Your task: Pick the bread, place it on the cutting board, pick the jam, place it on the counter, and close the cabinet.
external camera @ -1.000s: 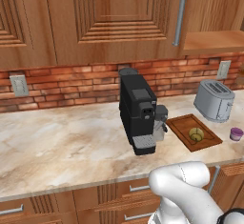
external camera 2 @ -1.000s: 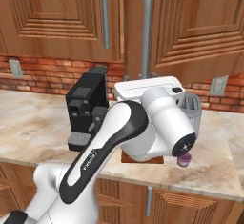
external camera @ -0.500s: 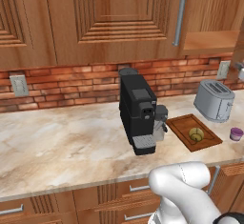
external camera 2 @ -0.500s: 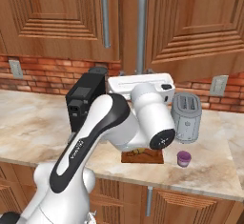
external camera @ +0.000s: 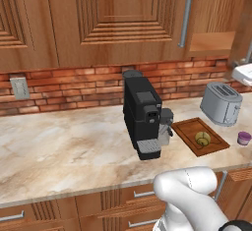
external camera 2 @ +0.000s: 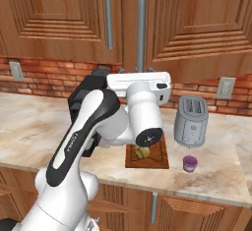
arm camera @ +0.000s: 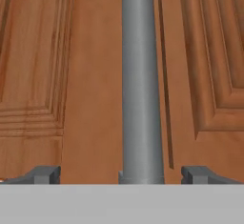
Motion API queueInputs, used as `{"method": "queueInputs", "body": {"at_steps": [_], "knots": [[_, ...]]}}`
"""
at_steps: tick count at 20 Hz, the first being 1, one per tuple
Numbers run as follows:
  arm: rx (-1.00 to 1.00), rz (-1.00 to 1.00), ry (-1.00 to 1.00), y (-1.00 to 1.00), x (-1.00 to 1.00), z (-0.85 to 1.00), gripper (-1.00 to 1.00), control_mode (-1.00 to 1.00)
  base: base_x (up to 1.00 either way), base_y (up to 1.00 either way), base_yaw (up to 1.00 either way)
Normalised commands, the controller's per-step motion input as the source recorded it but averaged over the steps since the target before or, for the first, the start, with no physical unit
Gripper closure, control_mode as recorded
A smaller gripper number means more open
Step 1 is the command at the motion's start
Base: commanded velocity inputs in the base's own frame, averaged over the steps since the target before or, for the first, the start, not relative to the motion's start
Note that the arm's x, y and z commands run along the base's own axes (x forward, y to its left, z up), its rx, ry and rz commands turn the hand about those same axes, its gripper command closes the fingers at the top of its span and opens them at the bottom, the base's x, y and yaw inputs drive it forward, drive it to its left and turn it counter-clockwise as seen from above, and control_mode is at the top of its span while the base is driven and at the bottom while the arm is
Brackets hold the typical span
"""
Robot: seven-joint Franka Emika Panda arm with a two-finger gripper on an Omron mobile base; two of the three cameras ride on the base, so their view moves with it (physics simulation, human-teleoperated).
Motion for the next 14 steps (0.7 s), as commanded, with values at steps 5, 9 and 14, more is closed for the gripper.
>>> {"method": "queueInputs", "body": {"at_steps": [5,9,14], "knots": [[0.0,-0.05,-0.03,0.0,0.37,0.0,-1.0,-1.0,0.0,0.0,0.0],[0.0,-0.01,-0.02,0.0,0.42,0.0,-1.0,-1.0,0.0,0.0,0.0],[0.0,-0.02,0.0,0.0,0.41,0.0,-1.0,-1.0,0.0,0.0,0.0]]}}
